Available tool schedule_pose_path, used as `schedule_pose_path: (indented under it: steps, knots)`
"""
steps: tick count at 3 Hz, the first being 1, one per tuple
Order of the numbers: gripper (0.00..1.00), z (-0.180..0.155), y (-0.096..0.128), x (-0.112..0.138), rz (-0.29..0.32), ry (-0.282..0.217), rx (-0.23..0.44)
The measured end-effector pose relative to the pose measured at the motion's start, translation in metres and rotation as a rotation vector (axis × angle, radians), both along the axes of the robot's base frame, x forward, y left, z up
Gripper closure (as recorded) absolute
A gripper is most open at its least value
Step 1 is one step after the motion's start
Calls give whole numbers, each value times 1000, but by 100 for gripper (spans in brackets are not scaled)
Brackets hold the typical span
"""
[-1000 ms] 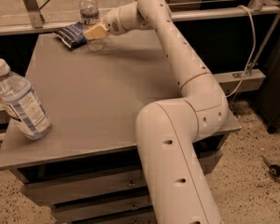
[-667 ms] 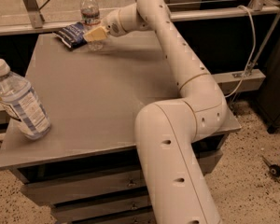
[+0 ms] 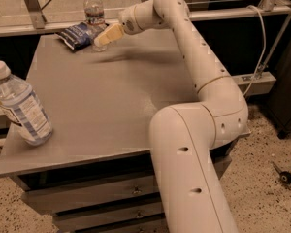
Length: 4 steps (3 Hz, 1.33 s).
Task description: Move water bottle near blue chip bag
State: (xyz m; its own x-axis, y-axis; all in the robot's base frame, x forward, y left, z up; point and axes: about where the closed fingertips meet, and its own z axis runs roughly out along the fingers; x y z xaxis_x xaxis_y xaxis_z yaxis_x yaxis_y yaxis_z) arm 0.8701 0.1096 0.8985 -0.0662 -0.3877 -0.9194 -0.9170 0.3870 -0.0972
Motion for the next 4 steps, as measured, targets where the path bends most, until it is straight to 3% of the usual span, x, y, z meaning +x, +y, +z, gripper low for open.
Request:
schedule_pose_path:
  steps: [1, 2, 3, 4]
  knots:
    - [0, 37, -65, -13, -61, -55, -24]
    - [0, 63, -129, -38, -122, -99, -8]
    - [0, 122, -179, -80, -183, -231, 66]
    - [0, 117, -200, -92, -220, -263, 83]
